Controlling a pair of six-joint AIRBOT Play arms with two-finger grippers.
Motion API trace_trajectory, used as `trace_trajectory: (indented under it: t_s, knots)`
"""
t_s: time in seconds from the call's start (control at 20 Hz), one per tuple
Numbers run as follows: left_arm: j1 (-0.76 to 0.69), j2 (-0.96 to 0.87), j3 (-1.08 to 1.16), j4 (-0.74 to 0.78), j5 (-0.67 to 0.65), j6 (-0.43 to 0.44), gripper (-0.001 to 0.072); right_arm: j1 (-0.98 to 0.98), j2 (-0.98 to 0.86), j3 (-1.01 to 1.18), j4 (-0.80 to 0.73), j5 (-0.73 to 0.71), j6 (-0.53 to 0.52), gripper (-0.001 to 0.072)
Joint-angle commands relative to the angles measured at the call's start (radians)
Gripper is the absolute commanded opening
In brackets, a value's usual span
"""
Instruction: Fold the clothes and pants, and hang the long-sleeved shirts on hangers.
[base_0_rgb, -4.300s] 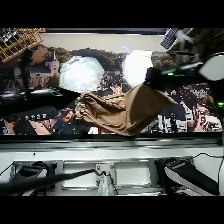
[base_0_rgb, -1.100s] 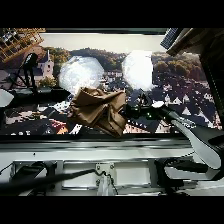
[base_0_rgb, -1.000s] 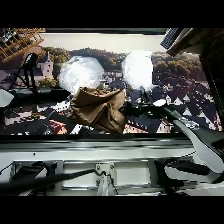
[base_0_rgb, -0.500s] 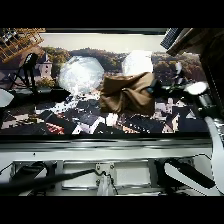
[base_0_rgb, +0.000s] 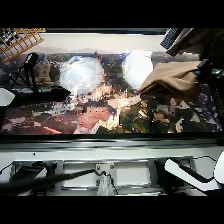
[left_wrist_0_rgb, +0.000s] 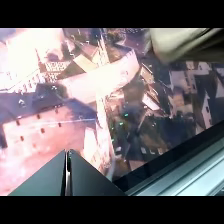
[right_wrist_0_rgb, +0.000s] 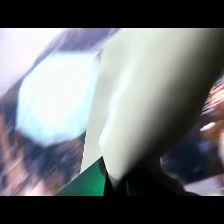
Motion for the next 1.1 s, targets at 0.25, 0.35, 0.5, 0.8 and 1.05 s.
trace_trajectory:
  t_s: [0.25, 0.35, 0.5, 0.8, 1.05]
  knots:
    - [-0.019, -0.084, 0.000, -0.010, 0.008, 0.000, 0.0026, -0.167, -0.034, 0.041, -0.108, -0.066, 0.108, 0.0022]
    - [-0.019, -0.086, 0.000, -0.009, 0.038, 0.000, 0.0026, -0.203, -0.023, 0.026, -0.198, -0.037, 0.235, 0.0022]
    - [-0.019, -0.086, 0.000, -0.009, 0.063, 0.000, 0.0026, -0.241, 0.059, -0.076, -0.315, -0.038, 0.288, 0.0022]
    - [-0.019, -0.086, 0.000, 0.002, 0.055, 0.000, 0.0026, -0.411, 0.239, -0.378, -0.401, -0.056, 0.354, 0.0020]
    - [-0.019, -0.086, 0.000, 0.001, 0.056, 0.000, 0.0026, -0.526, 0.316, -0.557, -0.416, -0.032, 0.151, 0.0020]
